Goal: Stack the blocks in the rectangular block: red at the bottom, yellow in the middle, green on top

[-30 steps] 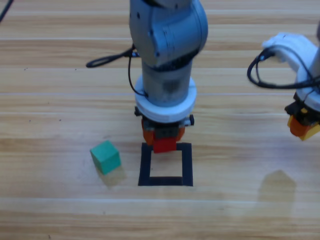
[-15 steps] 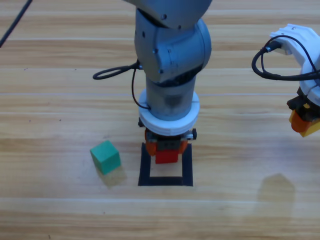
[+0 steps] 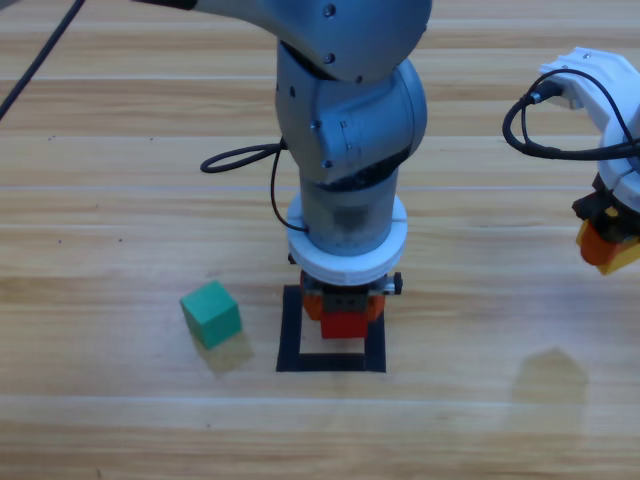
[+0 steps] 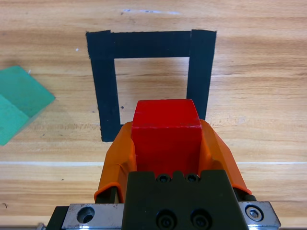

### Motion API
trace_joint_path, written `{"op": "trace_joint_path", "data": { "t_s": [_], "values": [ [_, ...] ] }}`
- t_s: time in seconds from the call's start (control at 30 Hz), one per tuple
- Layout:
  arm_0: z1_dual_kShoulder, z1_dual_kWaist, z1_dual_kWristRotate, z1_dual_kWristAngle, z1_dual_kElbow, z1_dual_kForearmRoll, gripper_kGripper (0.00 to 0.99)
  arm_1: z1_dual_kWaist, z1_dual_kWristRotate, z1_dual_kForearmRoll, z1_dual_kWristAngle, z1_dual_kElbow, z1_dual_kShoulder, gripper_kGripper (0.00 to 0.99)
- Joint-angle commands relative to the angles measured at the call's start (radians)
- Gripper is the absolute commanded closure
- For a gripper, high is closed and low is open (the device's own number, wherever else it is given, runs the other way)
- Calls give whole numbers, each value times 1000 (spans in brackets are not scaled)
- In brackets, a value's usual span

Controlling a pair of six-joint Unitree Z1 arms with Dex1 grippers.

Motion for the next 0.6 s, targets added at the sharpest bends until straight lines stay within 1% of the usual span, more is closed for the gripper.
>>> {"op": "trace_joint_path", "data": {
  "t_s": [0.03,0.13,0.23,0.3,0.53,0.6],
  "values": [
    [61,-18,18,-10,28,-17,990,1,33,17,95,-15,46,812],
    [64,-18,23,-12,28,-20,990,-4,50,17,141,-20,53,811],
    [65,-16,27,-12,28,-21,990,-18,59,15,217,-23,61,806],
    [67,-16,29,-10,28,-21,990,-28,59,12,240,-21,72,806],
    [71,-12,41,-12,36,-30,990,-64,63,-80,239,29,95,804],
    [73,-10,44,-10,38,-32,990,-67,33,-100,246,37,105,807]
  ]
}}
